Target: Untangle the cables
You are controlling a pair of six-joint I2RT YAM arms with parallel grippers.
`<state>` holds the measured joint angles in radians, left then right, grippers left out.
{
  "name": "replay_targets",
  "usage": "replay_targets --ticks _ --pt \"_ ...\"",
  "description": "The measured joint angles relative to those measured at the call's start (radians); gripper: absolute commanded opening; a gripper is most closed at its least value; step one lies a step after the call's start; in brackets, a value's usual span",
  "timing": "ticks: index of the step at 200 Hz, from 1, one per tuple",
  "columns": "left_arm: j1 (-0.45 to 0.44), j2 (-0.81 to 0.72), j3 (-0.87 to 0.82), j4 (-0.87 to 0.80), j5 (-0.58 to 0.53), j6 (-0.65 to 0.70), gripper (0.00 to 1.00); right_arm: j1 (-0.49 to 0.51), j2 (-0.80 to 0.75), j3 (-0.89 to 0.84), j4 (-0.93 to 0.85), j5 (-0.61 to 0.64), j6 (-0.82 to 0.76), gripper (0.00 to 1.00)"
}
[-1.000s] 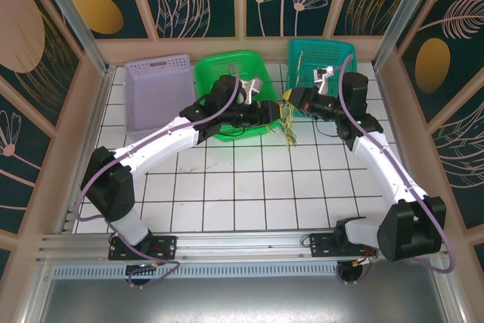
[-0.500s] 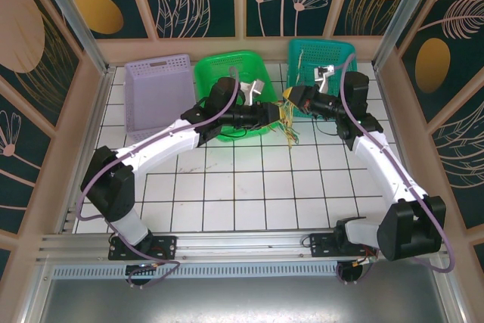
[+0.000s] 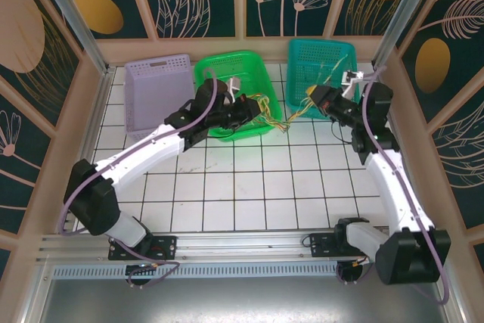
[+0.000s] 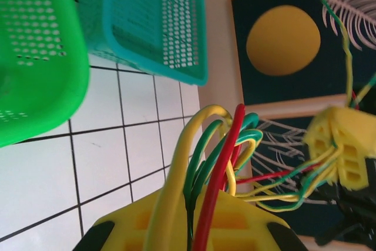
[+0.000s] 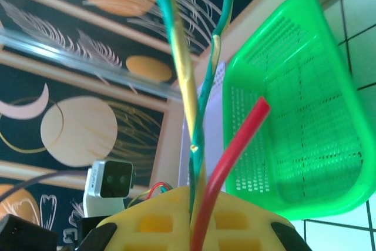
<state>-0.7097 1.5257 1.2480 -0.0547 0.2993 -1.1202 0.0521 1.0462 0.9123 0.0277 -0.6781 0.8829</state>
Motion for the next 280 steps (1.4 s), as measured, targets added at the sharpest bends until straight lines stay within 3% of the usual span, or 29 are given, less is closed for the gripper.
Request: replay_targets --ticks 56,100,136,226,280 --pt "0.005 -0.218 -0.193 0.014 -0.129 -0.171 0.0 -0.012 -0.139 -0.087 -0.129 0.201 0.213 0.0" --pt "0.005 -0.344 -0.389 0.108 -0.182 -0.315 0.0 -0.011 -0.129 -0.119 -0.351 0.235 0.46 0.0" --pt "0.05 -0.386 -0.446 0.122 -0.251 -0.37 0.0 -0.026 -0.111 -0.201 -0.452 0.251 0.592 0.0" --pt "0.082 -0.31 -0.362 -0.066 -0.11 -0.288 0.0 -0.007 -0.042 -0.139 -0.515 0.335 0.371 0.0" --pt "0.087 -0.295 -0.484 -0.103 -0.036 -0.221 0.16 0.022 -0.05 -0.224 -0.529 0.376 0.27 0.0"
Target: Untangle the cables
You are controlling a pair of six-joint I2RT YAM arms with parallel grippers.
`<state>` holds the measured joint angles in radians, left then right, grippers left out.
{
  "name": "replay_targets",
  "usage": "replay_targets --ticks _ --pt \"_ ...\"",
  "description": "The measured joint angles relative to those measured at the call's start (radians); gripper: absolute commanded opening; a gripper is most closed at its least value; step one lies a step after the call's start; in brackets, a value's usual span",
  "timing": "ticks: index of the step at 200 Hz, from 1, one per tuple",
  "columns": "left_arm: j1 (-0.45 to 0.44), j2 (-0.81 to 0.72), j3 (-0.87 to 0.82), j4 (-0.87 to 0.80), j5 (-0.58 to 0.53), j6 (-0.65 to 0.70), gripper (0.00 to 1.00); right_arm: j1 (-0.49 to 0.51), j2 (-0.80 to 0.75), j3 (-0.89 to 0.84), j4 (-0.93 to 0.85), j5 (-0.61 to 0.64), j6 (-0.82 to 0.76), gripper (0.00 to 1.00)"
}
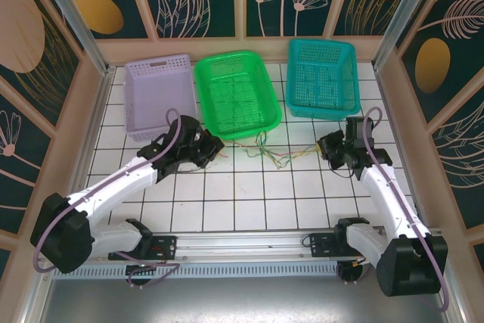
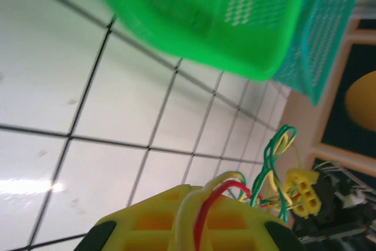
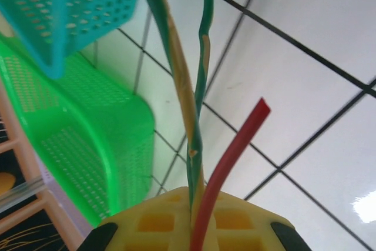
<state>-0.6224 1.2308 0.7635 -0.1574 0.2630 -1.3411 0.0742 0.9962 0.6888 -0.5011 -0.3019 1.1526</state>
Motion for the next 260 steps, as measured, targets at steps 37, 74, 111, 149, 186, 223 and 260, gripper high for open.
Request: replay_targets --ticks 37,74,111,149,186,223,260 --pt "0.02 0.055 -0.1 0.002 0.036 0.045 0.12 0.019 0.002 -0.093 0.004 0.051 -0.002 0.0" --pt "0.021 0.066 -0.13 0.009 0.062 0.103 0.38 0.026 0.013 -0.141 0.011 0.052 0.001 0.0" --pt "-0.002 0.122 -0.111 0.003 0.098 0.208 0.49 0.026 0.023 -0.141 0.032 0.067 0.001 0.0" --pt "-0.091 0.265 -0.048 0.013 0.093 0.272 0.53 0.025 0.059 -0.134 0.05 0.07 0.0 0.0" --pt "-0.116 0.367 -0.03 0.078 0.046 0.267 0.44 0.024 0.069 -0.121 0.05 0.07 -0.003 0.0" --pt "-0.116 0.403 -0.025 0.121 -0.011 0.262 0.0 0.021 0.069 -0.121 0.049 0.069 -0.003 0.0" --pt "-0.116 0.356 -0.021 0.107 -0.099 0.264 0.0 -0.018 0.069 -0.121 0.05 0.066 -0.014 0.0"
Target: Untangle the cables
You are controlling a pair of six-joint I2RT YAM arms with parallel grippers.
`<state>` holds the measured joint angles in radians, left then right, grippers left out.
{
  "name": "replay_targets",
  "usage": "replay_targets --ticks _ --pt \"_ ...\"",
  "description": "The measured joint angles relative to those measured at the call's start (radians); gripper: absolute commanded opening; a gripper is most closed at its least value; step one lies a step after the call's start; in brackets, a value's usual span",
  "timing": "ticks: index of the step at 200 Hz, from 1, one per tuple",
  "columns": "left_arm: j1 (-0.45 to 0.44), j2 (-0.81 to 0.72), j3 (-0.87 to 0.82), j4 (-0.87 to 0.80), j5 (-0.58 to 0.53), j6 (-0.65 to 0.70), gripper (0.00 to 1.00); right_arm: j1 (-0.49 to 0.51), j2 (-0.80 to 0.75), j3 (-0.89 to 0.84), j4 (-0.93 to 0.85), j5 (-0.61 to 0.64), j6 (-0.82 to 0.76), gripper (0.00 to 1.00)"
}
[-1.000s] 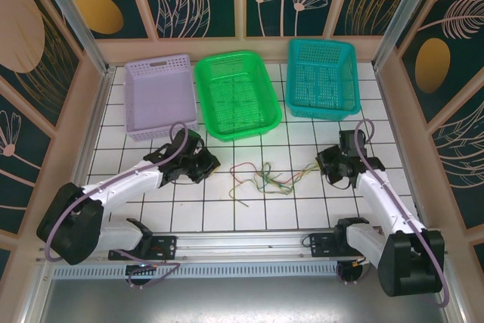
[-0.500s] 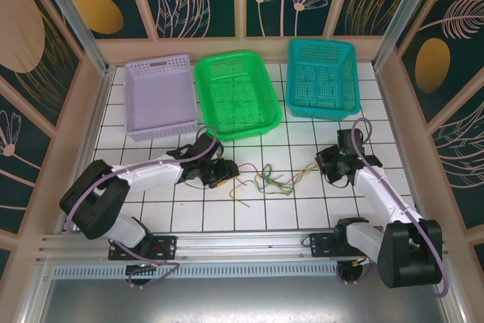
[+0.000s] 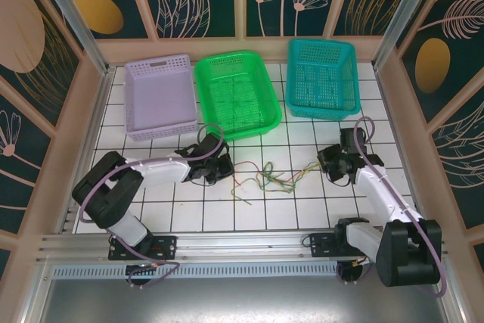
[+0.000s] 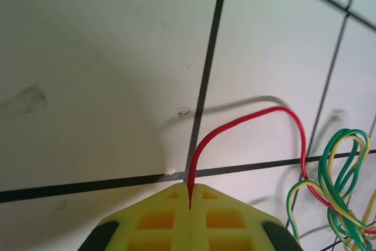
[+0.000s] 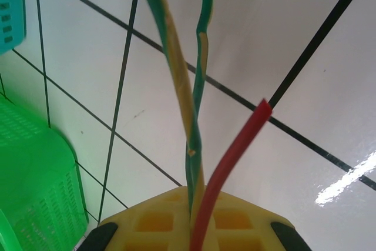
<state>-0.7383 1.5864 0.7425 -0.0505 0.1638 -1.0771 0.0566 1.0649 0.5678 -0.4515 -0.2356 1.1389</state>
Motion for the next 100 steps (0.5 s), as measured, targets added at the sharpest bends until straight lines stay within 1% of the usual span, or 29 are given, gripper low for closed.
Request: replay_targets --ticks 30,48,54,81,100 --pt "0.0 -0.173 0.037 -0.124 -0.118 0.011 0.0 -0.057 0.007 0.0 0.005 -0.001 -0.015 0.0" --pt "0.0 -0.281 0.055 -0.189 -0.171 0.019 0.0 -0.085 0.04 0.0 0.015 -0.004 -0.016 0.0" --pt "0.001 -0.312 0.059 -0.211 -0.185 0.021 0.0 -0.092 0.054 0.0 0.022 -0.01 -0.016 0.02" --pt "0.007 -0.398 0.076 -0.31 -0.233 0.027 0.0 -0.117 0.105 0.0 0.057 -0.051 -0.015 0.04" --pt "0.032 -0.442 0.083 -0.373 -0.283 0.03 0.0 -0.129 0.128 0.0 0.078 -0.056 -0.016 0.06"
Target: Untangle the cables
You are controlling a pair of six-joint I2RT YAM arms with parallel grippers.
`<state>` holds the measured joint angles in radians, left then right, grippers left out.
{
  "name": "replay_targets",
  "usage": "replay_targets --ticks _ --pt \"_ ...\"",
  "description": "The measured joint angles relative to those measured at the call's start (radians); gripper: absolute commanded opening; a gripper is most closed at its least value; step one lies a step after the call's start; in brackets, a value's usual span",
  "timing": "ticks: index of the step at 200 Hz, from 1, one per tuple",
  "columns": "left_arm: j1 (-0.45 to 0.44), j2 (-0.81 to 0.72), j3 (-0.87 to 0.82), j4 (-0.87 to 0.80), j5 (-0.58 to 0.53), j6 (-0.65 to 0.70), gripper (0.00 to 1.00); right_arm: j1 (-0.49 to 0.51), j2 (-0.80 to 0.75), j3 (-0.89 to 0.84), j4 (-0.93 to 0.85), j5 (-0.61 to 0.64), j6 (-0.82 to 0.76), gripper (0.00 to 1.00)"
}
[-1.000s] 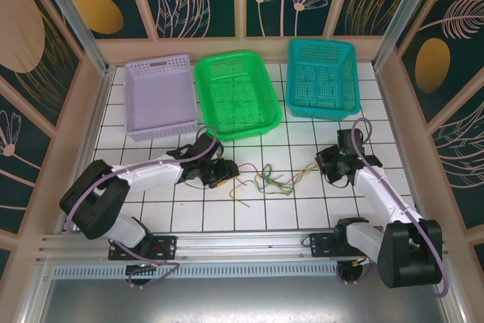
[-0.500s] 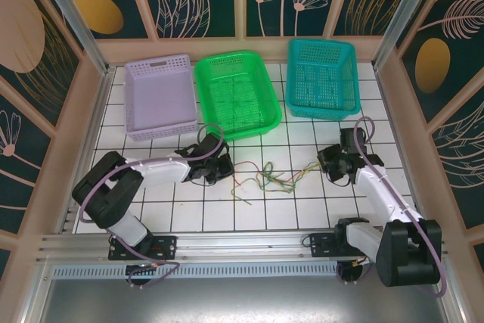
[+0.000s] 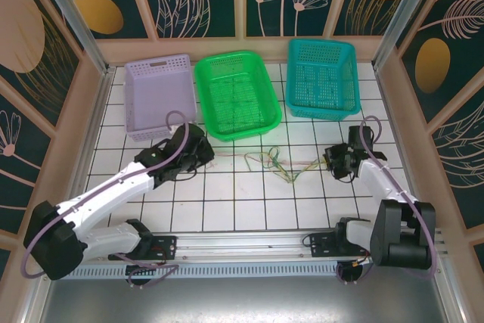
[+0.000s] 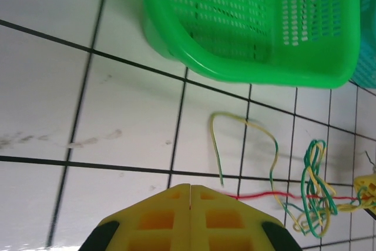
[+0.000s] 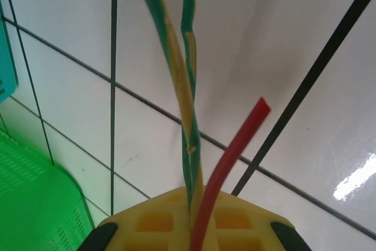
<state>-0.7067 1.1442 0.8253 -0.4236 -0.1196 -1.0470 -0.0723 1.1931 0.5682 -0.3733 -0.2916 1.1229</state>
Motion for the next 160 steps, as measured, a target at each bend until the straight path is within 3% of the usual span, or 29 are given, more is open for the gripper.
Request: replay_targets --ticks 27,60,80,102,110,131,160 --pt "0.043 -0.037 0.002 -0.044 -0.048 0.006 0.0 -0.024 0.042 0.0 0.03 0.013 -0.003 0.09" --pt "0.043 -0.037 -0.047 0.013 0.02 0.007 0.0 -0.023 0.076 -0.011 0.077 0.002 0.012 0.16" --pt "0.043 -0.034 -0.074 0.04 0.073 0.007 0.0 -0.023 0.076 -0.023 0.082 0.001 0.016 0.08" --pt "0.043 0.013 -0.084 0.082 0.156 0.006 0.39 -0.023 0.07 -0.023 0.082 0.003 0.019 0.09" --pt "0.037 0.044 -0.097 0.112 0.187 0.003 0.48 -0.023 0.07 -0.023 0.083 0.003 0.019 0.1" --pt "-0.002 0.134 -0.126 0.16 0.251 -0.015 0.53 -0.023 0.07 -0.023 0.082 0.003 0.014 0.11" --pt "-0.049 0.266 -0.117 0.206 0.293 0.006 0.56 -0.023 0.071 -0.019 0.071 0.003 0.008 0.2"
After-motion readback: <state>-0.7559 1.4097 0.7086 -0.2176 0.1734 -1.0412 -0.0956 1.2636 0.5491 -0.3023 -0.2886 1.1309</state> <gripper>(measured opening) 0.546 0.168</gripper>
